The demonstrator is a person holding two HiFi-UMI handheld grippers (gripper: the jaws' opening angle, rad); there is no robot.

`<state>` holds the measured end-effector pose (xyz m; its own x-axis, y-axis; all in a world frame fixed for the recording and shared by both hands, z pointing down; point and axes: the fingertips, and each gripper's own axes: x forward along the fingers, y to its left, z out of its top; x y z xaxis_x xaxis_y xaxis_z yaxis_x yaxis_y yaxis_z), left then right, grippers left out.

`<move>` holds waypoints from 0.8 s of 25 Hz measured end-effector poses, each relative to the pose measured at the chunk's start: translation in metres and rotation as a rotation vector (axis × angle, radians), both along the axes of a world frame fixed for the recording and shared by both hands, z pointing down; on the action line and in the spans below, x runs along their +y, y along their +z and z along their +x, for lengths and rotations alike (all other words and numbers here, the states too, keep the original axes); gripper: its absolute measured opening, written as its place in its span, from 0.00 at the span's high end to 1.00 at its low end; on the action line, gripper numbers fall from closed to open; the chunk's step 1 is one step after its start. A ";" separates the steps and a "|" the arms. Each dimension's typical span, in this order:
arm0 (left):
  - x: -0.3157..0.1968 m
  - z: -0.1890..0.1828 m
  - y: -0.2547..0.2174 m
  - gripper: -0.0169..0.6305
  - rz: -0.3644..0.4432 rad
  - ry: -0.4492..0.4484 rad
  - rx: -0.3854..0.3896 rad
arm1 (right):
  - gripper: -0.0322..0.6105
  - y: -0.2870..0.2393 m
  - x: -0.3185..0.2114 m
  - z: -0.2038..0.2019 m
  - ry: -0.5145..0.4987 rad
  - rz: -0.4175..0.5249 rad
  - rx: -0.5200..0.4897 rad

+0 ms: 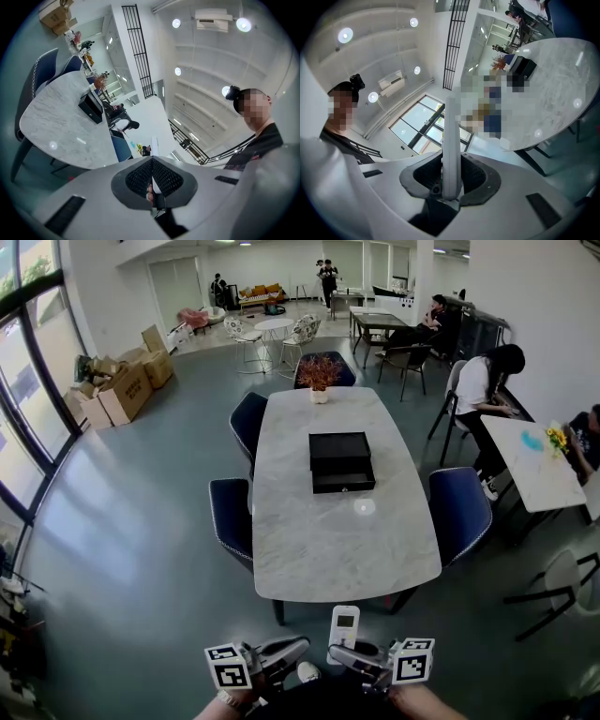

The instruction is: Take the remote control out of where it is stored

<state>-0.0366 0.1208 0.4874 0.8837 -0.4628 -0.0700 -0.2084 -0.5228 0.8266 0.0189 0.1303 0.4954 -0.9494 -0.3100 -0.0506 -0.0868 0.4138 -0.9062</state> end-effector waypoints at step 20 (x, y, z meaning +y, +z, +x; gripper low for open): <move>0.002 -0.016 0.004 0.97 -0.014 -0.034 0.011 | 0.77 0.000 0.005 -0.017 -0.041 0.015 0.017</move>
